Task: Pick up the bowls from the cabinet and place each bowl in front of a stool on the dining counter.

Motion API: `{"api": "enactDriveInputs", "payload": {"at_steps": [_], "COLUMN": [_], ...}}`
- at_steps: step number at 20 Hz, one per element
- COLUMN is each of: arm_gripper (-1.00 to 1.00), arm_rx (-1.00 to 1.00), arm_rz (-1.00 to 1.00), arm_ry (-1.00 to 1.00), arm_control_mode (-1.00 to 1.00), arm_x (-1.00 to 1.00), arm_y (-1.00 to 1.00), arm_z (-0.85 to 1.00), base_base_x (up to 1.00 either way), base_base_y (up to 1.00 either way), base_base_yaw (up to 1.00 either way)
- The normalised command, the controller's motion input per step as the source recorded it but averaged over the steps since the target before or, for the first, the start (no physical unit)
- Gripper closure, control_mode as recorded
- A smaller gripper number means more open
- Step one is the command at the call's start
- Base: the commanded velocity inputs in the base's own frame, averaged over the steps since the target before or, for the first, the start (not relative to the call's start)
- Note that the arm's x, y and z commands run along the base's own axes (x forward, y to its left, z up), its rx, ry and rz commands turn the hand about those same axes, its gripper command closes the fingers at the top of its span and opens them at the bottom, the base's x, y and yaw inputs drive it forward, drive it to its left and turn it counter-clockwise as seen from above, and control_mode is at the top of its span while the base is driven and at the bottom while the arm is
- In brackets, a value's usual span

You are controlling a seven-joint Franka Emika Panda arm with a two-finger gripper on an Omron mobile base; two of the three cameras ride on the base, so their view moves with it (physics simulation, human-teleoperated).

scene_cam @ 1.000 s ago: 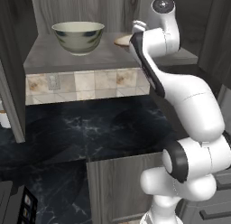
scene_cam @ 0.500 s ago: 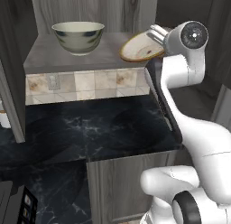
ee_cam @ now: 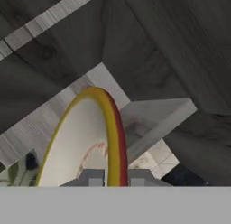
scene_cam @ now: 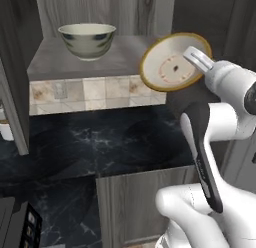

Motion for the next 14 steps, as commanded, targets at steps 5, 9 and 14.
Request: {"api": "enactDriveInputs", "payload": {"at_steps": [5, 9, 14], "arm_gripper": [1.0, 1.0, 1.0], "arm_rx": [0.0, 0.0, 0.0], "arm_rz": [0.0, 0.0, 0.0], "arm_ry": [0.0, 0.0, 0.0], "arm_control_mode": [1.0, 1.0, 1.0], "arm_x": [0.0, 0.0, 0.0], "arm_y": [0.0, 0.0, 0.0], "arm_z": [0.0, 0.0, 0.0], "base_base_x": [-1.0, -1.0, -1.0], "base_base_y": [-0.01, -0.04, -0.21], "base_base_yaw": [0.11, 0.05, 0.02]}}
